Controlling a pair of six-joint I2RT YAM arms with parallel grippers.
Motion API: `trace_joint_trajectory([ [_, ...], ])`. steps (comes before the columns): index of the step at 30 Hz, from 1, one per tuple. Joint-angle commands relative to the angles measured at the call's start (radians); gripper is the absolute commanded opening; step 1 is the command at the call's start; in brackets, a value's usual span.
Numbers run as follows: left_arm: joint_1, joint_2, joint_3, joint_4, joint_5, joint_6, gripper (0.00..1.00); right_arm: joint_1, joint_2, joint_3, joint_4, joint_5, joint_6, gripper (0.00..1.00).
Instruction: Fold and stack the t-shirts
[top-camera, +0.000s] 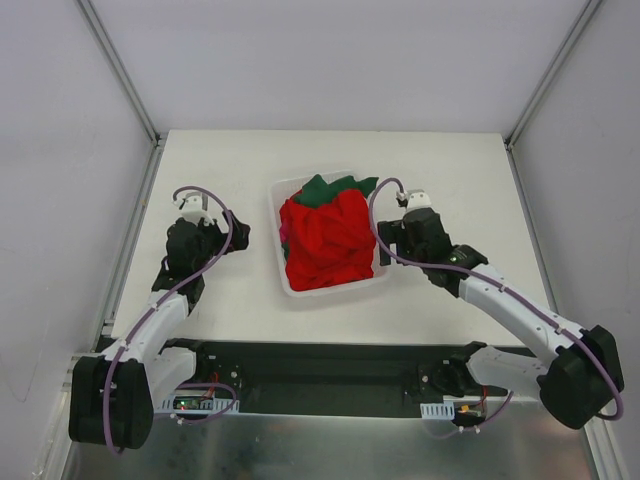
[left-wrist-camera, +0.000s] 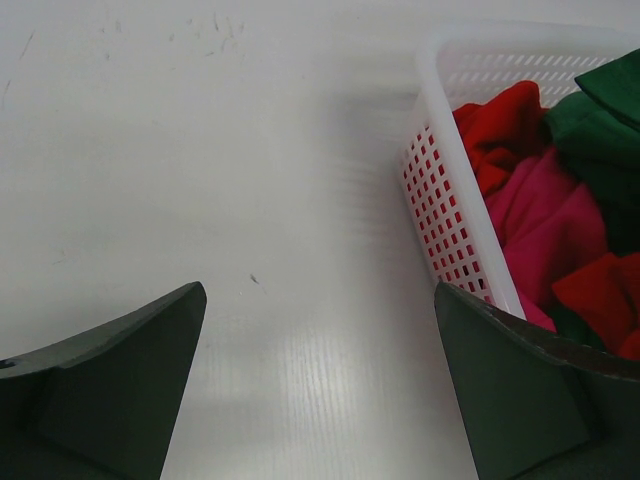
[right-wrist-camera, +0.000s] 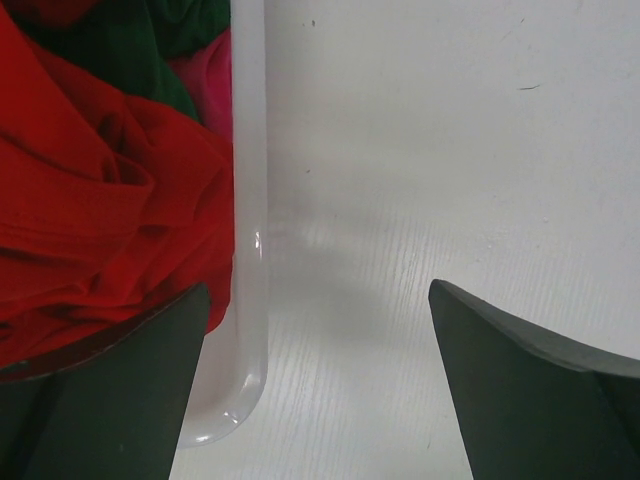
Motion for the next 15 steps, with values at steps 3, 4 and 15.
trace_joint_trajectory([
  [3, -0.017, -0.033, 0.001, -0.007, 0.031, -0.02, 0.99, 0.008, 0.06, -0.017, 0.029, -0.006, 0.053, 0.96],
  [4, -0.017, -0.036, 0.0, -0.007, 0.03, -0.023, 0.99, 0.008, 0.068, -0.02, 0.035, -0.012, 0.058, 0.96],
  [15, -0.017, -0.039, -0.007, -0.008, 0.036, -0.028, 0.99, 0.008, 0.174, 0.002, 0.084, -0.093, 0.083, 0.58],
])
